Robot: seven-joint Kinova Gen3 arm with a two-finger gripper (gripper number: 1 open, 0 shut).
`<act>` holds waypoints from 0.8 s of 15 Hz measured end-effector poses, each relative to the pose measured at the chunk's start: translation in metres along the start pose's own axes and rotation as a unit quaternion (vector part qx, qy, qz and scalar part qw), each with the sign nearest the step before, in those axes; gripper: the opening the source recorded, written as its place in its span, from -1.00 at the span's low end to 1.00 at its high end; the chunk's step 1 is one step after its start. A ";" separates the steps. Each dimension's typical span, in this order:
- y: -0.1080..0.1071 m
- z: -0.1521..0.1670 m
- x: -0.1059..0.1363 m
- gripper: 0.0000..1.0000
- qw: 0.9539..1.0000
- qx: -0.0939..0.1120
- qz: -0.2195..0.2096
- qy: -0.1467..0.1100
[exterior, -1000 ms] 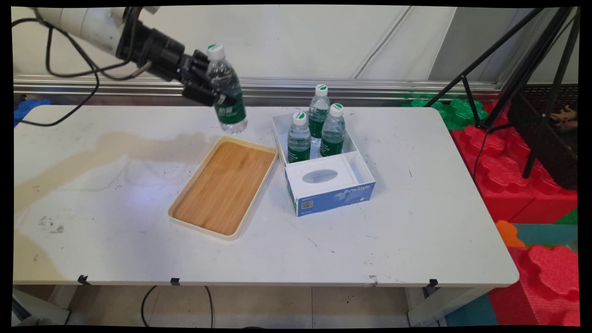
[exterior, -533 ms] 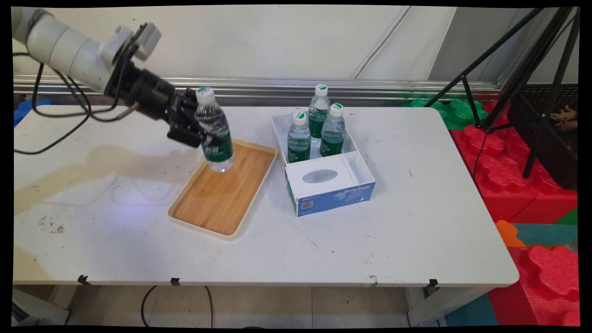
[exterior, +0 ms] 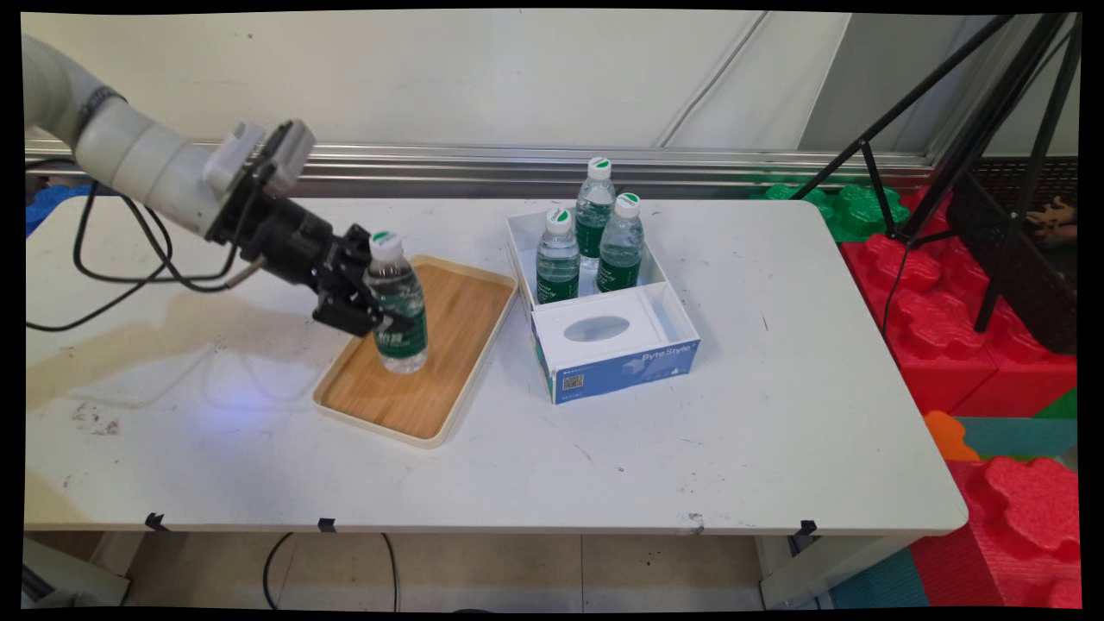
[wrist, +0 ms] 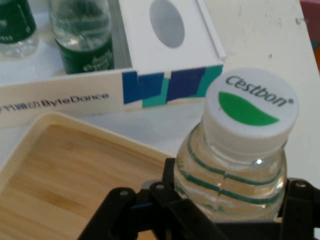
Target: Place the picked object on the tray
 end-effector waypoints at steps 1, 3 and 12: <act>0.002 0.006 -0.004 -1.00 1.000 -0.002 -0.001 -0.004; 0.004 0.014 -0.009 -1.00 1.000 -0.004 -0.003 -0.009; 0.009 0.039 -0.025 1.00 1.000 -0.011 -0.016 -0.015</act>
